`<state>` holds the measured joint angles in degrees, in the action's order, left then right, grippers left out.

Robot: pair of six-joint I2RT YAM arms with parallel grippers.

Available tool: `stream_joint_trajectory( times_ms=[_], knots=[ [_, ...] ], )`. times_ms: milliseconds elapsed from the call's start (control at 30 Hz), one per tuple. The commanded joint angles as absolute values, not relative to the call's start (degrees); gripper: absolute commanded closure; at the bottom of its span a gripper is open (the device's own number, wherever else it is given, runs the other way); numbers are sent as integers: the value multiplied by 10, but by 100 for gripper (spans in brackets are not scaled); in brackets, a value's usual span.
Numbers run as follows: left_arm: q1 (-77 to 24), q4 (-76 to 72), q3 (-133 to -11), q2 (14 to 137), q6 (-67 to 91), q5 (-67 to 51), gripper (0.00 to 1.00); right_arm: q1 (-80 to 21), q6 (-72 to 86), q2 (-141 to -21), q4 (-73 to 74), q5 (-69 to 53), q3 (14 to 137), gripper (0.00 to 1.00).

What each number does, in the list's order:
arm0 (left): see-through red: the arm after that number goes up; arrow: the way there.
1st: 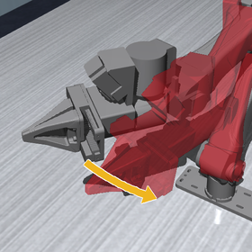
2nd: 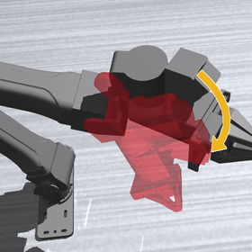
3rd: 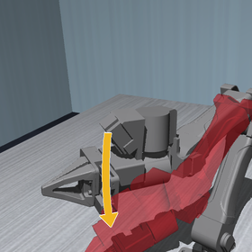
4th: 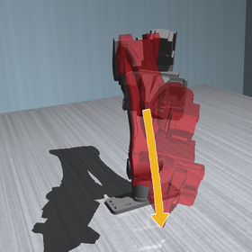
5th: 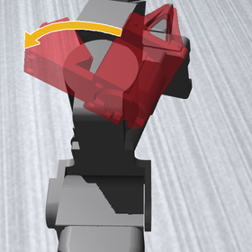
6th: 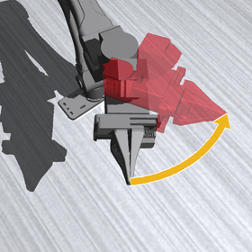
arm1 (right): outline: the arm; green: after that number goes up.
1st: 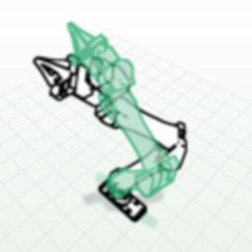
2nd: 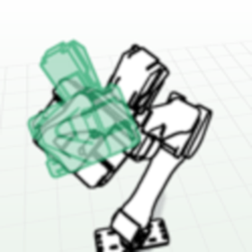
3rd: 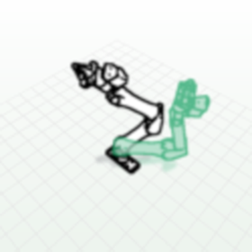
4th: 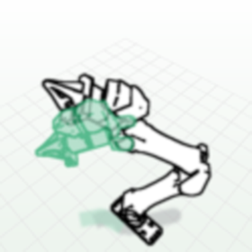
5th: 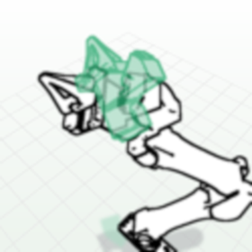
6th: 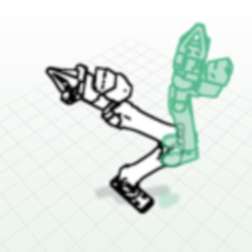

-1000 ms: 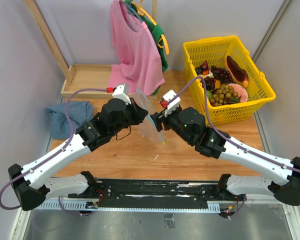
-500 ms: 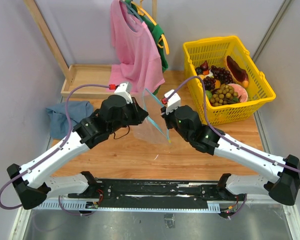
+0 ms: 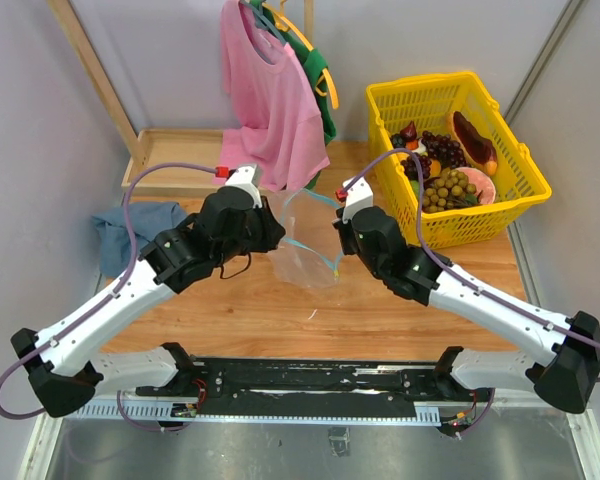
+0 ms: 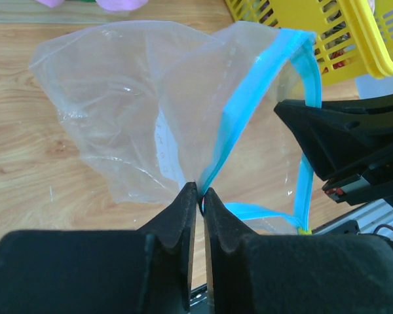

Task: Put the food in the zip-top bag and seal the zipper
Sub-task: Open the zipper of the food storage bag at the center of the board.

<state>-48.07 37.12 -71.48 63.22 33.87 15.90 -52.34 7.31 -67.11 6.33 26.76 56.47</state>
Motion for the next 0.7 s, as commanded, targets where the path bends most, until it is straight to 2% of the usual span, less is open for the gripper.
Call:
stream_joint_trajectory(
  times_ms=[0,133,267,433,667],
  knots=[
    [-476,300,-681,626,359,147,83,-516,137,-688,77,229,595,99],
    [-476,217,-636,617,386,138,62,-524,172,-705,87,234,611,99],
    [-476,159,-611,619,409,127,46,-538,186,-714,92,270,626,99],
    [-477,119,-587,617,455,114,38,-558,203,-716,87,319,628,99],
    [-486,73,-555,599,491,115,29,-577,217,-734,84,321,639,99]
  ],
)
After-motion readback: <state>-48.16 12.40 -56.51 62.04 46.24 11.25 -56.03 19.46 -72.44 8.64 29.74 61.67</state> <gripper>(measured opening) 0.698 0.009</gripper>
